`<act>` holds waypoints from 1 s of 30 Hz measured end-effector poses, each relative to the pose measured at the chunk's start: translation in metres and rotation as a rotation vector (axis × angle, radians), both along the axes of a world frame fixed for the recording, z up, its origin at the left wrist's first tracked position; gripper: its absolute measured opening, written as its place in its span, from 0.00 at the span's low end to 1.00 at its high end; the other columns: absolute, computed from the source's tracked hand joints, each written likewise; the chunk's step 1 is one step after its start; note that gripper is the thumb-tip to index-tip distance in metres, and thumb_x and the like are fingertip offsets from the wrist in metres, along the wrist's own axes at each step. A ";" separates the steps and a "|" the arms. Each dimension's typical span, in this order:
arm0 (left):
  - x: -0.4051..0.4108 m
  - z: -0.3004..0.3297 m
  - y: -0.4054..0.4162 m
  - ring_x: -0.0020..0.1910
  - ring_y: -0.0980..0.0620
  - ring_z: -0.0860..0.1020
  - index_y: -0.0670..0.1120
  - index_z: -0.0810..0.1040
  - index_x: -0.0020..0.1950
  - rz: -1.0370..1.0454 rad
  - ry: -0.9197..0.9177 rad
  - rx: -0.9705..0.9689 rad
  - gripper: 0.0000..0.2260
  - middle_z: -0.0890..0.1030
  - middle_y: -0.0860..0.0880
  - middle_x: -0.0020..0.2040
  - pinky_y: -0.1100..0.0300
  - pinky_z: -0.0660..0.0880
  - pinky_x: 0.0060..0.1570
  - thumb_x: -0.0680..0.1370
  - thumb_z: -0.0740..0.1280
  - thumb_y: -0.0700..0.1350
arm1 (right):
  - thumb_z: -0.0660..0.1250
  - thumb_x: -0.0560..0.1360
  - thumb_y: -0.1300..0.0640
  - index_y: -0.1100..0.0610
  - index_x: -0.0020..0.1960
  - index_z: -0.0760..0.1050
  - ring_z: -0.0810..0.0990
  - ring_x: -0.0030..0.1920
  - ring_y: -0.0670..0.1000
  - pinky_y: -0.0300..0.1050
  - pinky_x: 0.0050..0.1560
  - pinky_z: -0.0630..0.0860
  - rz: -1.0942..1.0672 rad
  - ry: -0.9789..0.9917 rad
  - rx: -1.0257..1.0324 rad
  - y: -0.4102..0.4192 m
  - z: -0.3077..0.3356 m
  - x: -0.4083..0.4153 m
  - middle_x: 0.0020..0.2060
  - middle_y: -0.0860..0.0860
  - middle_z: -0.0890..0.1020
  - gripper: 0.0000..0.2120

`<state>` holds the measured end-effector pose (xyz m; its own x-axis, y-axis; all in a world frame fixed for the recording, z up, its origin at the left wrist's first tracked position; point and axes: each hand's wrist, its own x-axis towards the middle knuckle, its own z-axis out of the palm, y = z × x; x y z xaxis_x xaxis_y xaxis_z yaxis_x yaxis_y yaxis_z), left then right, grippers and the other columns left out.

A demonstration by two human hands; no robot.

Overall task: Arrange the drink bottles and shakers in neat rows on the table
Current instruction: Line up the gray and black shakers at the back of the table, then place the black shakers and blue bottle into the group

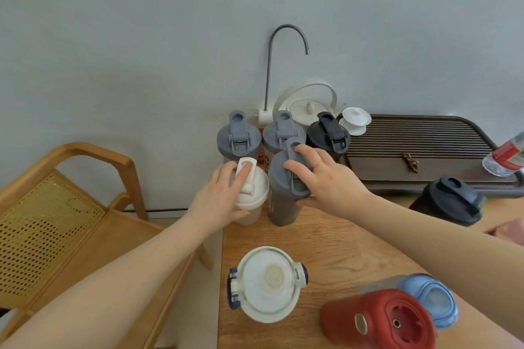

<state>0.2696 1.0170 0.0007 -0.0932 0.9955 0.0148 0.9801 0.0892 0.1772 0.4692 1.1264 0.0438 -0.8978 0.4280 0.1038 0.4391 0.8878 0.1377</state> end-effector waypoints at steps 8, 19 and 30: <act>-0.003 0.009 0.000 0.64 0.44 0.63 0.48 0.58 0.71 0.011 0.031 0.155 0.37 0.60 0.46 0.66 0.44 0.68 0.62 0.68 0.62 0.65 | 0.76 0.58 0.39 0.52 0.66 0.61 0.78 0.55 0.63 0.55 0.40 0.81 -0.032 0.000 0.006 0.001 -0.005 0.001 0.71 0.63 0.66 0.44; 0.109 0.117 0.064 0.51 0.51 0.70 0.44 0.68 0.63 -0.565 0.015 0.576 0.19 0.70 0.43 0.60 0.60 0.68 0.51 0.73 0.62 0.46 | 0.65 0.73 0.43 0.55 0.72 0.59 0.53 0.75 0.59 0.56 0.73 0.54 -0.589 0.024 -0.176 0.069 0.020 0.165 0.75 0.57 0.58 0.33; 0.252 0.126 0.066 0.55 0.52 0.75 0.52 0.63 0.71 -0.534 0.112 -0.195 0.23 0.68 0.52 0.68 0.56 0.75 0.51 0.77 0.62 0.54 | 0.75 0.64 0.45 0.46 0.74 0.47 0.72 0.64 0.60 0.56 0.57 0.77 -0.625 -0.021 -0.555 0.089 -0.014 0.242 0.71 0.56 0.64 0.49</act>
